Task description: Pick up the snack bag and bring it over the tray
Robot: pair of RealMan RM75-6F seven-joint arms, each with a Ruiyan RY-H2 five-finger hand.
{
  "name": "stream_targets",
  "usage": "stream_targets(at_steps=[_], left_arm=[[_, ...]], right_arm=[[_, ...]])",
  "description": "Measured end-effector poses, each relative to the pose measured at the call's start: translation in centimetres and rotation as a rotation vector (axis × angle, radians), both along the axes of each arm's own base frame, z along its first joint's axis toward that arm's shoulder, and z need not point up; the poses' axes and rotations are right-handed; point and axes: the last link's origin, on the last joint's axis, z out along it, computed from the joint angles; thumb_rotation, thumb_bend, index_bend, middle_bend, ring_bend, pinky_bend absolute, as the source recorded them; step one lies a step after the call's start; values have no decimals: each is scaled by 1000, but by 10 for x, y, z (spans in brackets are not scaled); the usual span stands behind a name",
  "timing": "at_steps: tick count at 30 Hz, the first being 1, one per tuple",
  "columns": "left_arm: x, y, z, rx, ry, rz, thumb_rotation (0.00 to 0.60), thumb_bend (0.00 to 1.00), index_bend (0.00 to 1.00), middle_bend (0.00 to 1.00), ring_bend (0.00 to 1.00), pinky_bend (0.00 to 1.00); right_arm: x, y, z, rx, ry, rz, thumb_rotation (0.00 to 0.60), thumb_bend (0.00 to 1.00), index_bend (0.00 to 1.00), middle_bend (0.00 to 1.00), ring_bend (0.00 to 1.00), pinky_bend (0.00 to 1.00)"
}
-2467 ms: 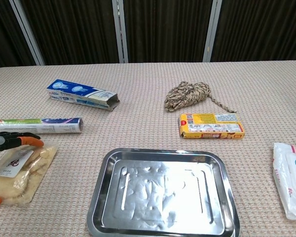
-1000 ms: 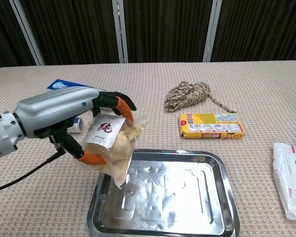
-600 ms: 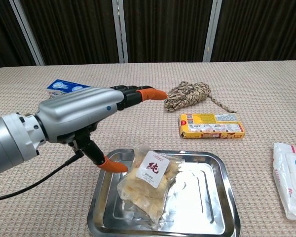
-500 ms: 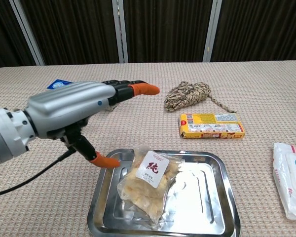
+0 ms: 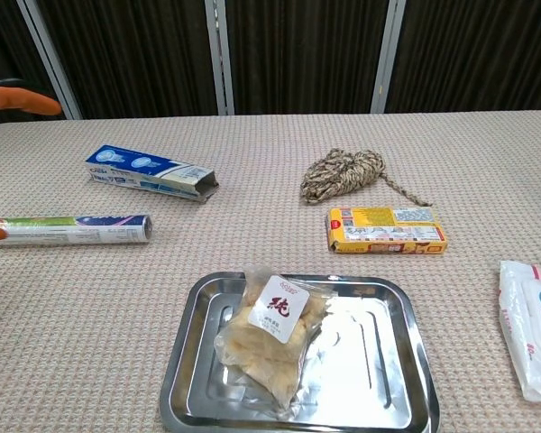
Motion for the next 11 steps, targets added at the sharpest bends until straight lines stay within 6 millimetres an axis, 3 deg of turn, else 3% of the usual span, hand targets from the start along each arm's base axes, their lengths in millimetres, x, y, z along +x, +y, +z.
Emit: stream_targets(at_steps=[11], left_arm=[[-61, -53, 34, 100, -4, 153, 600, 40, 125, 0, 0, 0]], right_arm=[[-1, -1, 0, -11, -5, 0, 600, 0, 36, 0, 0, 0]])
